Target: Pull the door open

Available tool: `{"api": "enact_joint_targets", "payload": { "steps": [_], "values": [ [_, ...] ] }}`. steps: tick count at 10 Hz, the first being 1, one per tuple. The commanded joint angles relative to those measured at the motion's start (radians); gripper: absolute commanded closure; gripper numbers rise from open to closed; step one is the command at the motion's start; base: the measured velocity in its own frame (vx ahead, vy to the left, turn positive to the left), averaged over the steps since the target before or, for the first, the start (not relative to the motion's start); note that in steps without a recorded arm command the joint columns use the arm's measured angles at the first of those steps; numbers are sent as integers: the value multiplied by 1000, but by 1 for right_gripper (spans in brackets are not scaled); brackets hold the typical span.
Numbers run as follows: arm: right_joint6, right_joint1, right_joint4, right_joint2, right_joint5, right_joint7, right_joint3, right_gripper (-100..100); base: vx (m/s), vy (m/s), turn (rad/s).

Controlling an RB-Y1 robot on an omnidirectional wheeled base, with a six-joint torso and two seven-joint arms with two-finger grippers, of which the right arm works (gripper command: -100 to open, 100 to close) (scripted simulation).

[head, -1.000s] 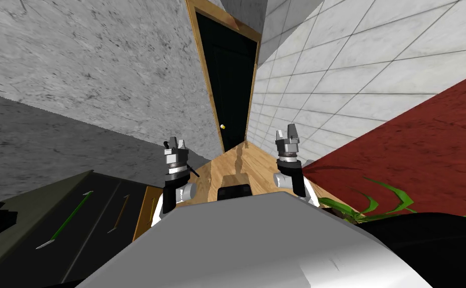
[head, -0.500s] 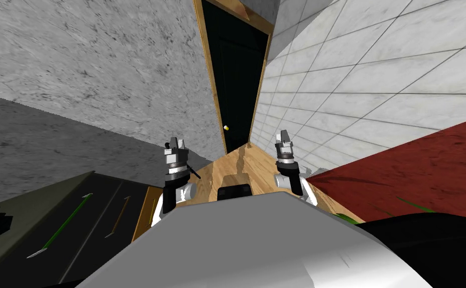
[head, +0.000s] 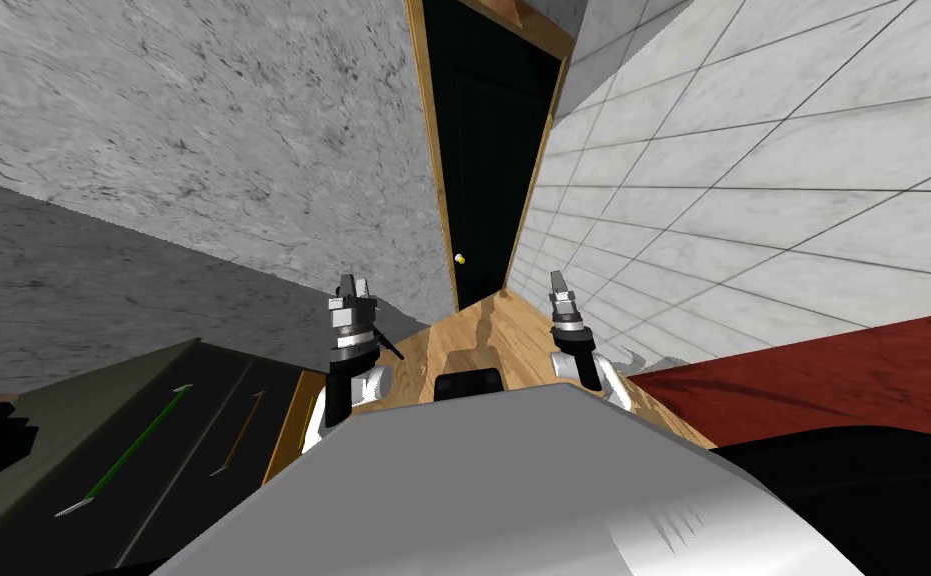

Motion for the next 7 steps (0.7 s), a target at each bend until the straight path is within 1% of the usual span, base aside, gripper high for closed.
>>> {"api": "enact_joint_targets", "payload": {
  "steps": [1,7],
  "values": [
    [-14,-3,31,-3,18,27,-12,-100,114,9,94],
    [-68,-11,145,-9,81,118,-54,-100,99,1,91]
  ]
}}
